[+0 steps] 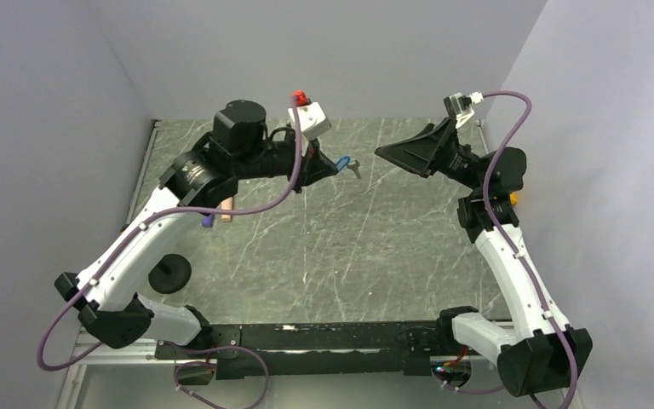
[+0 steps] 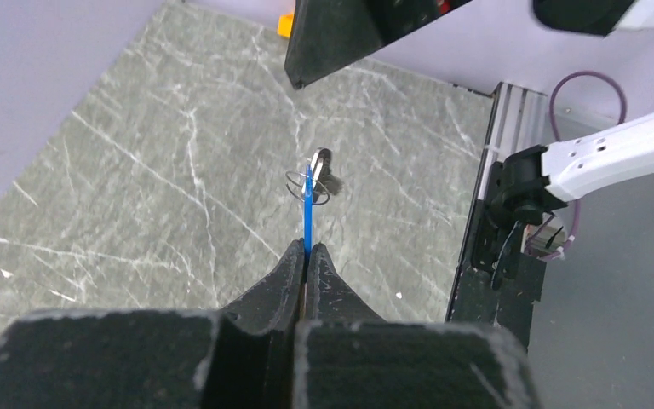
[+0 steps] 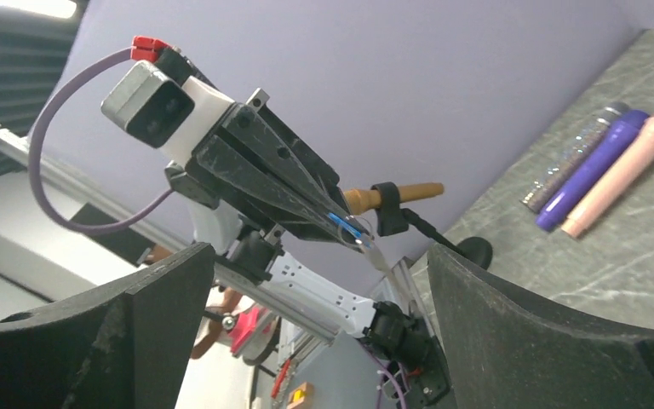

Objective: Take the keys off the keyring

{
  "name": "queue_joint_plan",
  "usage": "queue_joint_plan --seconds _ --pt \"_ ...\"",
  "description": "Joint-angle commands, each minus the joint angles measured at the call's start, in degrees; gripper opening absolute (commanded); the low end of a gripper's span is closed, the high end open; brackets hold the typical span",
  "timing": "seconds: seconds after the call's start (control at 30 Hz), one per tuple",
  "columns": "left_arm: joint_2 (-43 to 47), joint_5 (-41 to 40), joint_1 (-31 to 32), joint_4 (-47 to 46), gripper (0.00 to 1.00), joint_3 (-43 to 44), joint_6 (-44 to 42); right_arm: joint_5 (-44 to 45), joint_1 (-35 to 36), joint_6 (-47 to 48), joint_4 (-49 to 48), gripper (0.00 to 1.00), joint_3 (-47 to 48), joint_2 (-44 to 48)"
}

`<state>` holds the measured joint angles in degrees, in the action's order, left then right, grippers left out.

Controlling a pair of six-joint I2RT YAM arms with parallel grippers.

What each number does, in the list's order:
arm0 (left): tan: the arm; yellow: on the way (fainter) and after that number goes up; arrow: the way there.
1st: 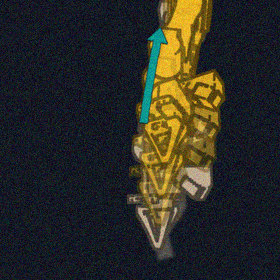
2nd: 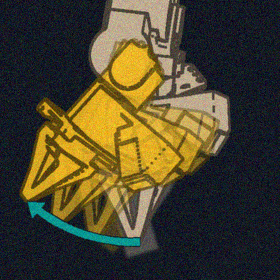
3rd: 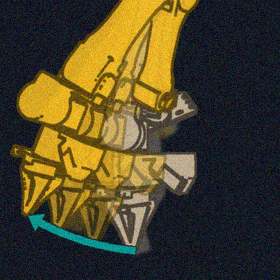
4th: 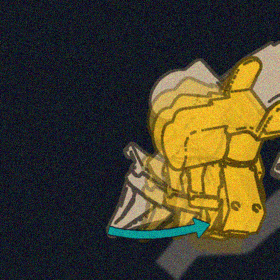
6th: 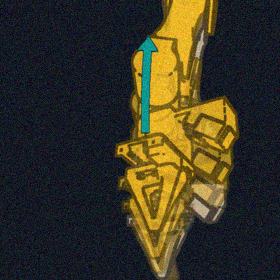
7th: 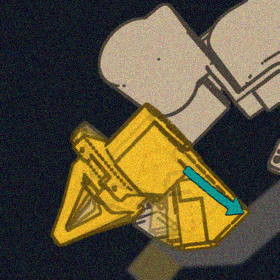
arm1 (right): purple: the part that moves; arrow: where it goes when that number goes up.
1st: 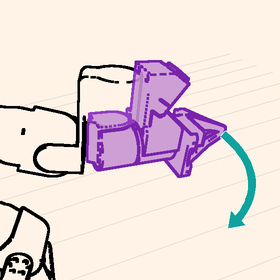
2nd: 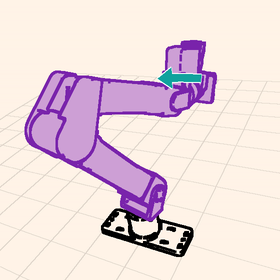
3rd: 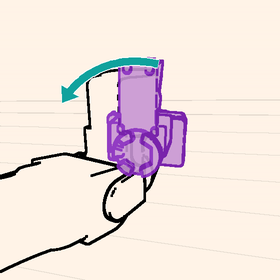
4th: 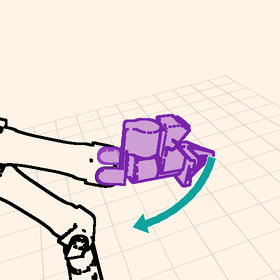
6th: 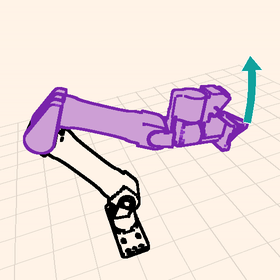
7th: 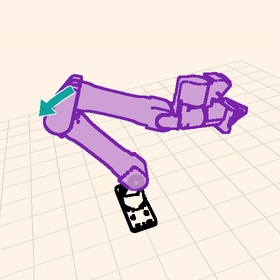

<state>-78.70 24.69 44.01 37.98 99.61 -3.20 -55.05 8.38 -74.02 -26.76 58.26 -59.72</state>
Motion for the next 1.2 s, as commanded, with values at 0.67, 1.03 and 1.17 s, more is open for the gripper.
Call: queue_joint_plan --seconds 0.67,1.03,1.17 --pt "5.41 10.33 -2.97 -18.57 0.0 4.66 19.63 -0.79 6.08 -7.72 -20.75 0.91 5.49 -4.27" --pt "4.64 14.93 -3.39 -27.4 0.0 4.72 28.22 1.7 5.99 -16.22 -33.9 0.91 7.96 -9.53" --pt "4.1 16.27 -3.69 -31.43 0.0 4.54 31.89 2.14 6.03 -21.04 -40.08 0.89 10.6 -12.07"
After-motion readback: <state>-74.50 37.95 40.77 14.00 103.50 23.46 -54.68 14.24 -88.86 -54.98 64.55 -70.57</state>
